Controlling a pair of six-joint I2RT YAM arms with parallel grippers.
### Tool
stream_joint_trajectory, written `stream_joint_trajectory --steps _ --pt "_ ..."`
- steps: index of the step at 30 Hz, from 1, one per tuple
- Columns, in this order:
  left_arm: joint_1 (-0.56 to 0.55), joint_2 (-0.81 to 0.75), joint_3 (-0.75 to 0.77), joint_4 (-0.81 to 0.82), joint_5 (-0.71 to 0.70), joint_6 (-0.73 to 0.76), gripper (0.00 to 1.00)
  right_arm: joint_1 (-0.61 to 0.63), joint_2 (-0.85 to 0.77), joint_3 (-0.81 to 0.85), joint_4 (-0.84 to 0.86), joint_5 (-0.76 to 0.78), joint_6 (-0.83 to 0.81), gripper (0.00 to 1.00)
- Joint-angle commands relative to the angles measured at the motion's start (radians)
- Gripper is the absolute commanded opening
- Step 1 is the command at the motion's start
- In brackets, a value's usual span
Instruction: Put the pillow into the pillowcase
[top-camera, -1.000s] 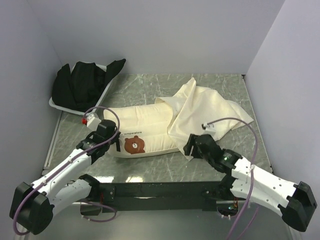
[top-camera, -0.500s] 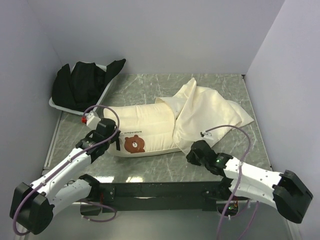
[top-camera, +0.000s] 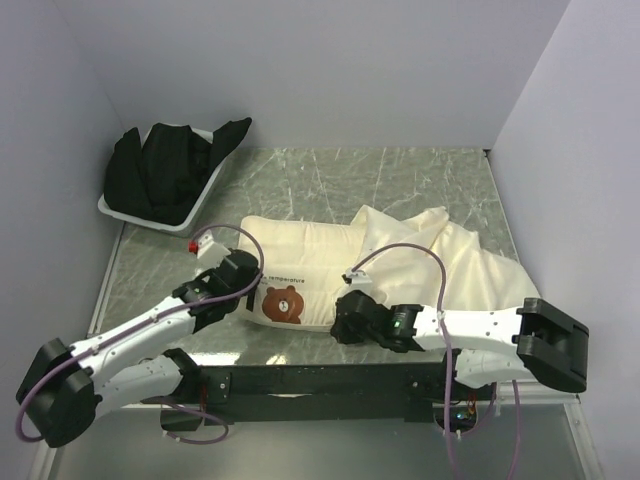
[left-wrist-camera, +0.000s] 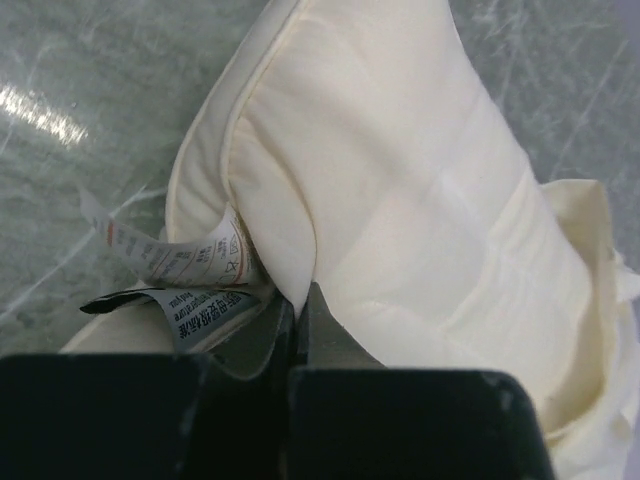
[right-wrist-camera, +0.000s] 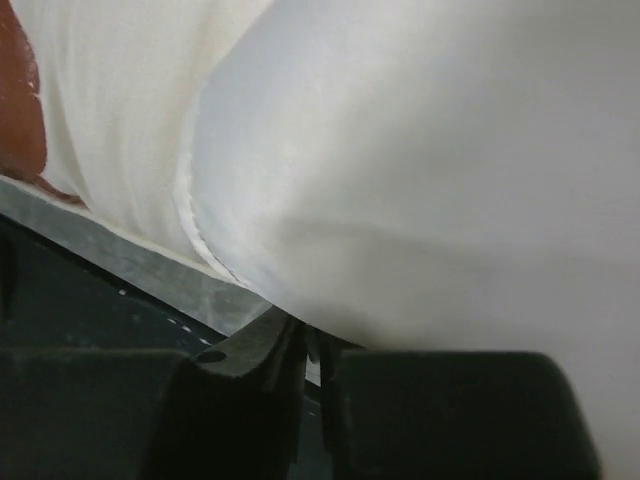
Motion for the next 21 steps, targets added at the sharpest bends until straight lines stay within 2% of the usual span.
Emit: stream_joint_trajectory --steps 1,3,4,7,10,12,14,15,18,21 --pt "-0.043 0.047 -0.027 0.068 0.017 -0.082 0.01 0.005 -0.040 0.031 -0.012 0.032 -0.006 0.32" --pt "-0.043 0.035 -0.058 0.074 0.008 -0.091 0.01 0.007 -0.077 0.059 -0.073 0.056 -0.038 0.44" --pt "-0.043 0.027 -0.067 0.075 0.003 -0.092 0.01 0.005 -0.115 0.083 -0.159 0.070 -0.048 0.54" --pt "-0.043 0.010 -0.104 0.092 0.005 -0.100 0.01 0.007 -0.189 0.206 -0.325 0.136 -0.099 0.66" --pt "-0.043 0.002 -0.127 0.104 0.012 -0.100 0.01 -0.010 -0.212 0.390 -0.434 0.227 -0.167 0.71" --pt "-0.043 -0.007 -0.139 0.114 0.018 -0.094 0.01 -0.109 -0.192 0.451 -0.457 0.230 -0.249 0.72" --pt "-0.043 -0.019 -0.141 0.115 0.020 -0.088 0.01 -0.215 -0.131 0.527 -0.453 0.172 -0.320 0.71" --pt "-0.043 -0.024 -0.145 0.117 0.025 -0.083 0.01 -0.314 -0.102 0.553 -0.451 0.162 -0.384 0.72" --pt "-0.043 -0.041 -0.144 0.115 0.029 -0.063 0.01 -0.432 0.057 0.689 -0.482 0.156 -0.475 0.72" --pt "-0.043 -0.050 -0.135 0.112 0.034 -0.042 0.01 -0.498 0.212 0.801 -0.486 0.147 -0.533 0.72"
